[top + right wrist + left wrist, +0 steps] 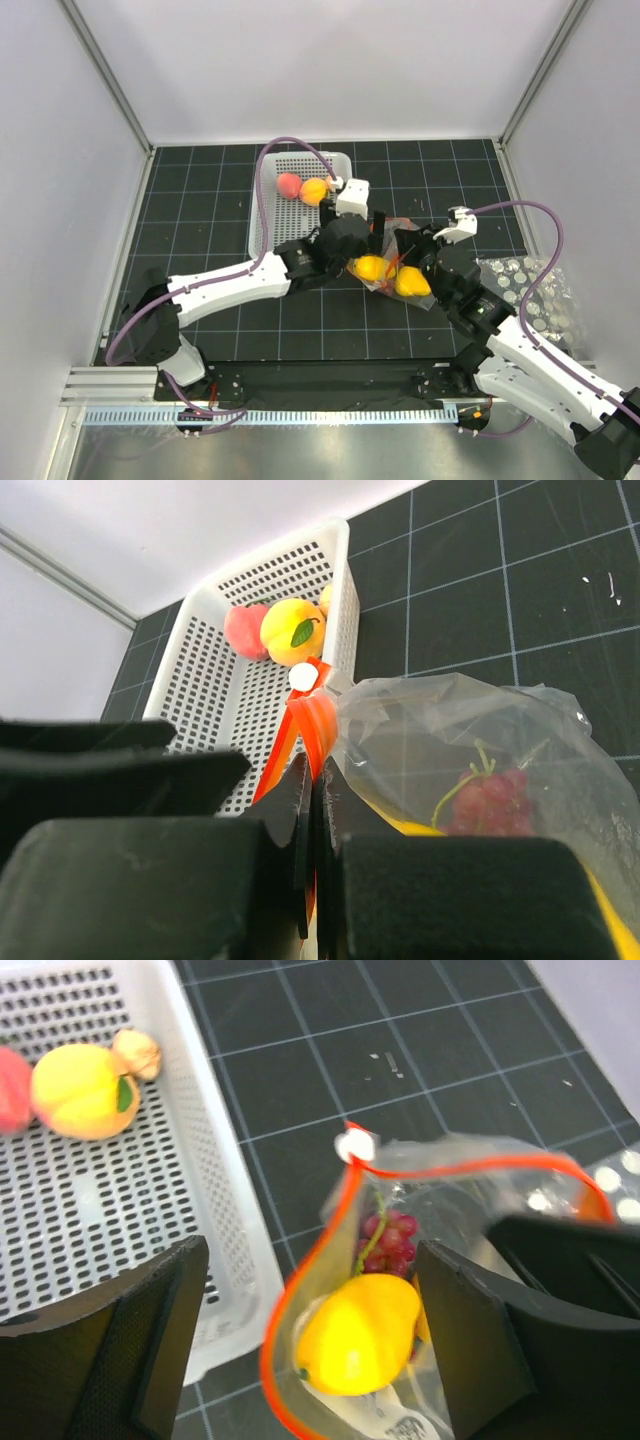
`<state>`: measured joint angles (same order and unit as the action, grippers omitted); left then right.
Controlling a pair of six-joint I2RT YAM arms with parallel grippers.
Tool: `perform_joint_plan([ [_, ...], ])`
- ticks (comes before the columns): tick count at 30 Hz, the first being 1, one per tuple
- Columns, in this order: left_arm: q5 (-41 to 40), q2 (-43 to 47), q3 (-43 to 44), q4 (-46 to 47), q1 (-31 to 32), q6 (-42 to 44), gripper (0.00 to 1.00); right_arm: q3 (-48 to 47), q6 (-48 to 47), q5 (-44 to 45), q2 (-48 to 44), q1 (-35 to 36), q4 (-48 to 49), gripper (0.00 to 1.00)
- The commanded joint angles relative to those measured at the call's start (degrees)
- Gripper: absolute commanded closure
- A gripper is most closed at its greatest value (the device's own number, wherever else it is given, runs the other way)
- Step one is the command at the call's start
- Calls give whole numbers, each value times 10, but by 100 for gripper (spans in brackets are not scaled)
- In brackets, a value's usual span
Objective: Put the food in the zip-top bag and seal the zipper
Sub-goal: Place the fake fruit in the zipper food storage bag, then adjust the zipper food storage bag at the center of the board.
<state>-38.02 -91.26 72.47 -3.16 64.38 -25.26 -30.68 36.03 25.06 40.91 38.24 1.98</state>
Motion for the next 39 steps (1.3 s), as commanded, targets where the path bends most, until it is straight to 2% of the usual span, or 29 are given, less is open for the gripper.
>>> perform_joint_plan([
  [1, 45, -17, 54, -82, -40, -65, 15, -28, 4, 29, -1, 2, 18, 99],
  [5, 81, -62, 105, -134, -45, -49, 34, -25, 9, 45, -9, 3, 13, 99],
  [10, 151, -87, 118, -142, -45, -30, 42, -25, 16, 60, -16, 3, 8, 99],
  [13, 192, -98, 123, -140, -45, -27, 53, -25, 21, 70, -16, 3, 2, 99],
  [16, 195, -105, 129, -145, -45, -27, 68, -25, 23, 76, -14, 3, 0, 99],
  [17, 193, -107, 131, -151, -45, -26, 83, -25, 22, 75, -14, 3, 1, 99],
  [19, 192, -111, 145, -163, -45, -17, 100, -26, 19, 74, -7, 3, 1, 99],
  [25, 161, -74, 153, -204, -45, 0, 100, -47, 2, 64, 23, 3, -12, 99],
  [31, 116, 20, 109, -199, -47, 4, 100, -137, -30, 90, 109, 3, -121, 99],
  [34, 108, 32, 102, -200, -50, 5, 100, -170, -32, 111, 147, 3, -171, 99],
  [39, 109, 27, 104, -201, -51, 4, 100, -225, 25, 211, 168, 3, -264, 99],
])
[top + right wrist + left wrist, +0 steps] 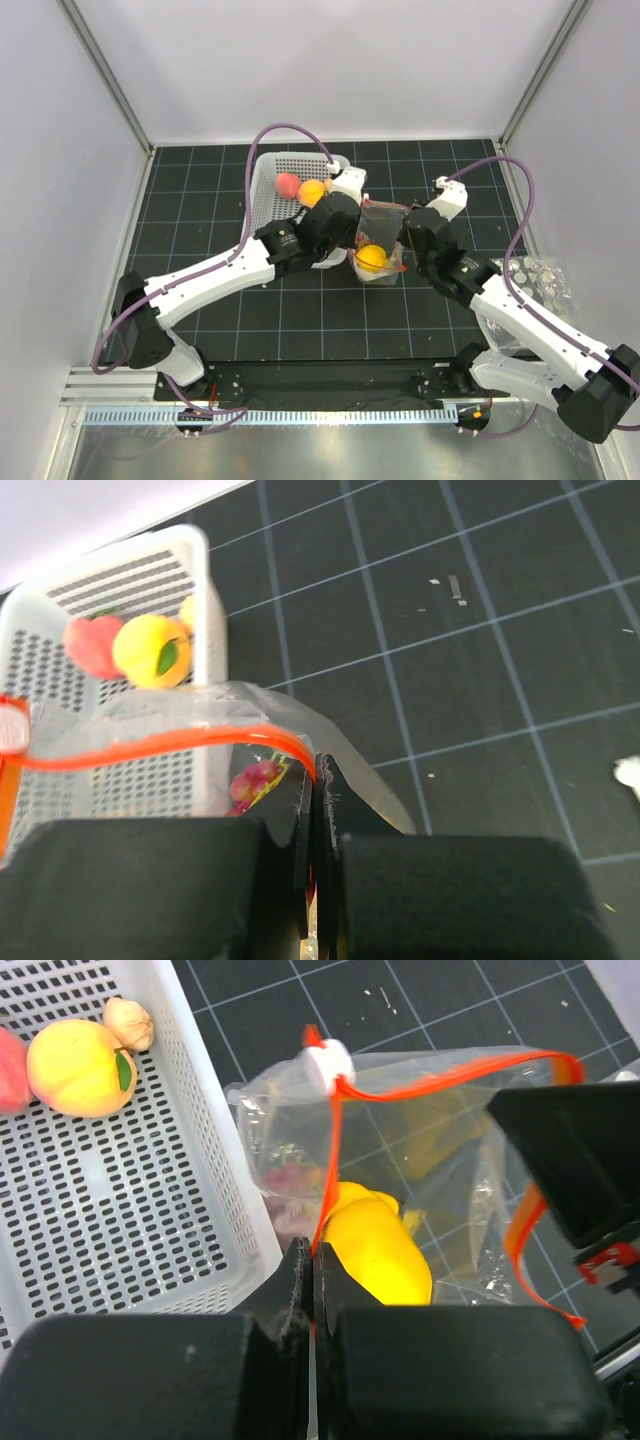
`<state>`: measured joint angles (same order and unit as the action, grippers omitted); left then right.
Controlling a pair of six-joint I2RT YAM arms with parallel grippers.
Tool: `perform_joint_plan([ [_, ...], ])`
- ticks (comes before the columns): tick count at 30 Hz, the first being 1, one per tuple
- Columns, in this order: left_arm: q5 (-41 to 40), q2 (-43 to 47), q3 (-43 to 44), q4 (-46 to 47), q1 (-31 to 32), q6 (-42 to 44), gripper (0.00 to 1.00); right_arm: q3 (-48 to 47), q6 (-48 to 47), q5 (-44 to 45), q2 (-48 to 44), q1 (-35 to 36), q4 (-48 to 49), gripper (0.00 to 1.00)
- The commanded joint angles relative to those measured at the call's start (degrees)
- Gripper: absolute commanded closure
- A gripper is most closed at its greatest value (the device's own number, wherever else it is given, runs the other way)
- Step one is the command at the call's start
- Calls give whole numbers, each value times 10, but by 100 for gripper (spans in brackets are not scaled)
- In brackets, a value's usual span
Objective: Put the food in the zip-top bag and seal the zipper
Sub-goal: Adjust the zipper food storage bag at the center of the board.
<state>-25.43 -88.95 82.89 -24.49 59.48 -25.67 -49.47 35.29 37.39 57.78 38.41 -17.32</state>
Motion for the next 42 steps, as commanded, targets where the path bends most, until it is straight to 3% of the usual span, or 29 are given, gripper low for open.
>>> perform_joint_plan([
  [1, -16, 0, 1, 11, -2, 8, 100, -38, 42, 100, -9, 2, -76, 99],
  [7, 3, -38, 9, 17, -2, -1, 100, 12, 63, 134, -118, 2, -38, 99],
  [11, 13, -65, 37, -6, -4, -2, 100, 71, 4, 64, -174, 1, 58, 99],
  [16, 11, -43, 19, -4, -24, -5, 97, 51, 1, 27, -124, 2, 45, 98],
  [18, 24, -23, 0, 9, -39, -5, 79, 36, 6, 30, -95, 2, 29, 99],
  [19, 33, -15, -8, 15, -45, -3, 53, 32, 9, 30, -91, 2, 25, 99],
  [22, 20, 10, -35, 22, -69, -16, 26, 44, 16, 30, -86, 2, 38, 98],
  [23, 20, 12, -43, 20, -80, -21, 24, 47, 19, 30, -87, 2, 42, 99],
  [27, 63, 4, -62, 17, -170, -55, 22, 57, 22, 28, -91, 2, 54, 99],
  [30, 86, -36, -49, 2, -200, -40, 23, 58, 21, 29, -93, 2, 54, 98],
  [33, 84, -108, 13, -68, -204, -16, 24, 60, 22, 30, -94, 2, 55, 99],
  [36, 118, -194, 112, -195, -203, -14, 31, 60, 24, 30, -96, 1, 55, 99],
  [37, 122, -212, 161, -228, -202, -20, 38, 61, 23, 30, -97, 1, 55, 99],
  [42, 110, -216, 152, -268, -189, -42, 39, 59, 23, 33, -100, 1, 54, 98],
])
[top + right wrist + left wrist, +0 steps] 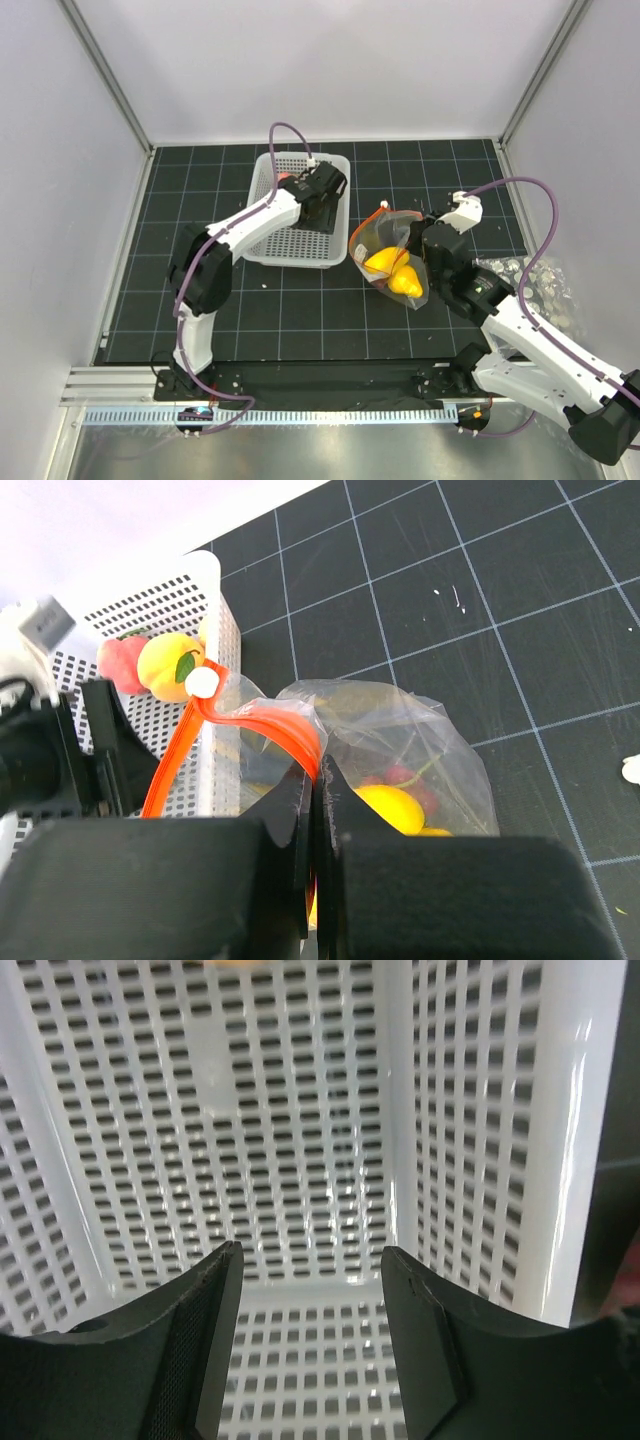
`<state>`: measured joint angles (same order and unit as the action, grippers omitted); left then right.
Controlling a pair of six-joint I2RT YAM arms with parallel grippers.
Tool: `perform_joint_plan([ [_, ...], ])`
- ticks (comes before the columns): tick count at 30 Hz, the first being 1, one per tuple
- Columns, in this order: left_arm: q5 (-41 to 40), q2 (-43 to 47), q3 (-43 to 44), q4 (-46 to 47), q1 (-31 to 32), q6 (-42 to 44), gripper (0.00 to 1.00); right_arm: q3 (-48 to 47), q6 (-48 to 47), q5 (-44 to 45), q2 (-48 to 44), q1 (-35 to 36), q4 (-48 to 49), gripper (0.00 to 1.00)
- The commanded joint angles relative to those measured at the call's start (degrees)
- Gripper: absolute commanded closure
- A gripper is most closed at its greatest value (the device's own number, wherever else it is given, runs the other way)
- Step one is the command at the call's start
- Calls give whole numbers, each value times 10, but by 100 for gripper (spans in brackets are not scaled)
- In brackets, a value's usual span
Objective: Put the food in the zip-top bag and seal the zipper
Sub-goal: Adjust the zipper food storage bag at the center of the board, then adjust the bin at the center of the board.
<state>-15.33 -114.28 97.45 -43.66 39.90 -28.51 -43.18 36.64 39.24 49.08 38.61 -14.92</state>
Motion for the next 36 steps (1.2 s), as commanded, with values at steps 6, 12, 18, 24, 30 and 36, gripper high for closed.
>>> perform_joint_plan([
  [6, -70, 131, -145, -117, 93, -30, 47, -5, 13, 1, -10, 0, 31, 98],
  [12, -146, 211, -265, -153, 123, -120, 45, -2, 17, -3, -1, -1, 38, 97],
  [18, -193, 298, -258, -195, 169, -170, 43, -3, 17, -7, 5, 0, 38, 97],
  [24, -203, 289, -170, -124, 176, -48, 9, -3, 12, -11, 1, -1, 38, 96],
  [30, -233, 131, -49, -52, 157, 45, 0, 0, 8, -10, 1, -1, 42, 96],
  [36, -188, -25, 95, -100, 113, 60, 0, 1, 7, -11, 6, -1, 44, 96],
])
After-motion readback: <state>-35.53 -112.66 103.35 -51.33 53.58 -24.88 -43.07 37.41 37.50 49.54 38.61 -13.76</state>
